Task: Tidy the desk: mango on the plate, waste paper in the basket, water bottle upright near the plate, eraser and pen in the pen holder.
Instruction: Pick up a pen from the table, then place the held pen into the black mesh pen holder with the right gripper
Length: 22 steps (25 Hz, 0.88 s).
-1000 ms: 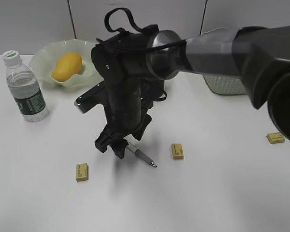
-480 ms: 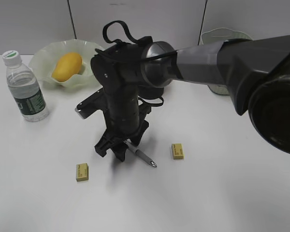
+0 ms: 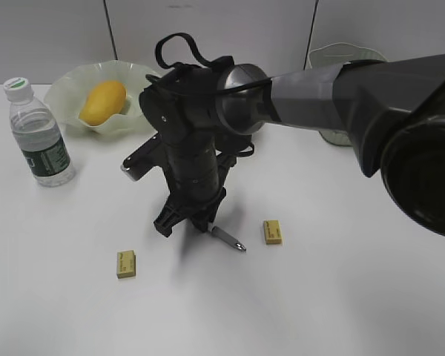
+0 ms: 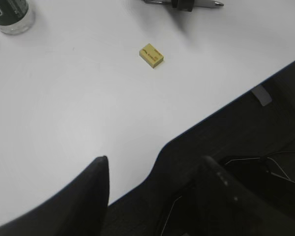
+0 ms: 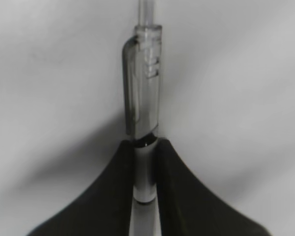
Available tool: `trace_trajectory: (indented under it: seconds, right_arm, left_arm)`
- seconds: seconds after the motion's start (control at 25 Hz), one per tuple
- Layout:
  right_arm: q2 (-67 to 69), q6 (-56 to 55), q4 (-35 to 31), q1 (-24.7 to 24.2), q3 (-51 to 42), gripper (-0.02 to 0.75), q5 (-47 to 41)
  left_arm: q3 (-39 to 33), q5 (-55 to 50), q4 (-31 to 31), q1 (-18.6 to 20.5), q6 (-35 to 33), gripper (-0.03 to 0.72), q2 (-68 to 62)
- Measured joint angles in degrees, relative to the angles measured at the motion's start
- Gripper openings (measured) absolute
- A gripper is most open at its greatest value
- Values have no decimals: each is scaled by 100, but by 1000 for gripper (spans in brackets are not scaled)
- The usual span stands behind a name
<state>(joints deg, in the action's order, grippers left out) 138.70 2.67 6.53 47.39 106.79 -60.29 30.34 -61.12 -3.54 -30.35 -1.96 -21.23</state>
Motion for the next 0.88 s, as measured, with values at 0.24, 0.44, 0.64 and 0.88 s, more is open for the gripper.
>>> trace_trajectory:
  seconds: [0.24,0.44,0.64,0.88]
  right_arm:
    - [6,-8,64,0,322,116,-414]
    - [-253,-8,37,0,918,116,-517]
    - [-645,-14,63,0,1651,116,-519]
    - [-1075,-122,461,-67,2022,116,-264]
  left_arm:
    - [0,0,0,0,0,435,0]
    - [0,0,0,0,0,435,0]
    - [0,0,0,0,0,435,0]
    - [0,0,0,0,0,435,0]
